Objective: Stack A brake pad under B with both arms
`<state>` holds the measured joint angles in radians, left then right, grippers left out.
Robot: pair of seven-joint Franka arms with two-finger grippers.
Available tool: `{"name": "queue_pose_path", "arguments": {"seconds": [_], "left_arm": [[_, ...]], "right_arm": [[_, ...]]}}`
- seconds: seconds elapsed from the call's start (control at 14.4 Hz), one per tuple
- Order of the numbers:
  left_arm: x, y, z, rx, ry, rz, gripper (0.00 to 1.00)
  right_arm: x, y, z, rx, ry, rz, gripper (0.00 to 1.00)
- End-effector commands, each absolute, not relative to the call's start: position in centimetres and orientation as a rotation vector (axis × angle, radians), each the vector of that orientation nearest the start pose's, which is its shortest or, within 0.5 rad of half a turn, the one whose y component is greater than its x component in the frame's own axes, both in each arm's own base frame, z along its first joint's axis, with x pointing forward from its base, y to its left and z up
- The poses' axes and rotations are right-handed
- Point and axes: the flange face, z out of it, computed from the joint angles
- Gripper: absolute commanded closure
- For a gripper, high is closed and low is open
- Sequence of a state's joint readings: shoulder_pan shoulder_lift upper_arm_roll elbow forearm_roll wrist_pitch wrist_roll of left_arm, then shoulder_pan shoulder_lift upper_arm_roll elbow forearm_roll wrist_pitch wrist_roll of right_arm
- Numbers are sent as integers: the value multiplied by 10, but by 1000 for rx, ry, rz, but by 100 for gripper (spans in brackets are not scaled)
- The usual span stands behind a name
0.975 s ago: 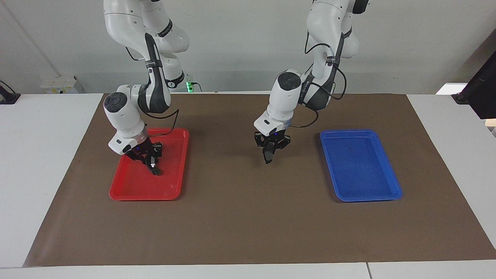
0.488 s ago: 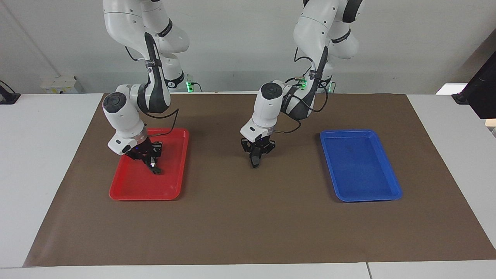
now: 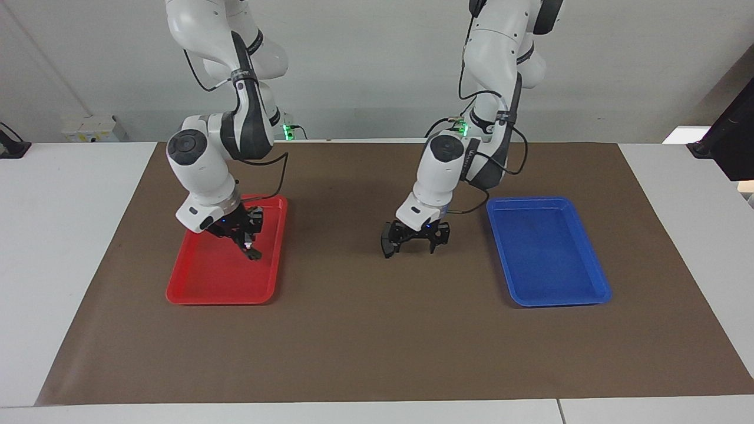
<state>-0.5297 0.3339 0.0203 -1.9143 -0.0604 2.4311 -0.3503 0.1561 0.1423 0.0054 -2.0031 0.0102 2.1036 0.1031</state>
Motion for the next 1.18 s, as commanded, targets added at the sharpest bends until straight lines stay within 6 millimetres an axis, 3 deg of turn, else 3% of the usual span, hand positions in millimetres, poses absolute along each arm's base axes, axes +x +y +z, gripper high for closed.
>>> {"name": "queue_pose_path", "arguments": {"seconds": [0.0,0.07,0.28,0.56,0.84,1.11], "left_arm": [[587,-247,389,-3200,359,-182,1],[597,-223,404,-3186,405,-140,1],[620,-153,445,-3167,467,-52,1],[620,-83,486,-3154,507,-50,1],[606,-27,534,-3128,532,-19,1],[579,0,576,-3094,509,21,1]], "right_arm": [[565,166,394,-3133,30,61,100],[559,199,400,-3130,35,37,100],[568,264,398,-3124,91,23,100],[570,347,375,-3124,14,-8,100],[564,380,348,-3097,69,-45,100],[550,395,332,-3098,32,-43,100]]}}
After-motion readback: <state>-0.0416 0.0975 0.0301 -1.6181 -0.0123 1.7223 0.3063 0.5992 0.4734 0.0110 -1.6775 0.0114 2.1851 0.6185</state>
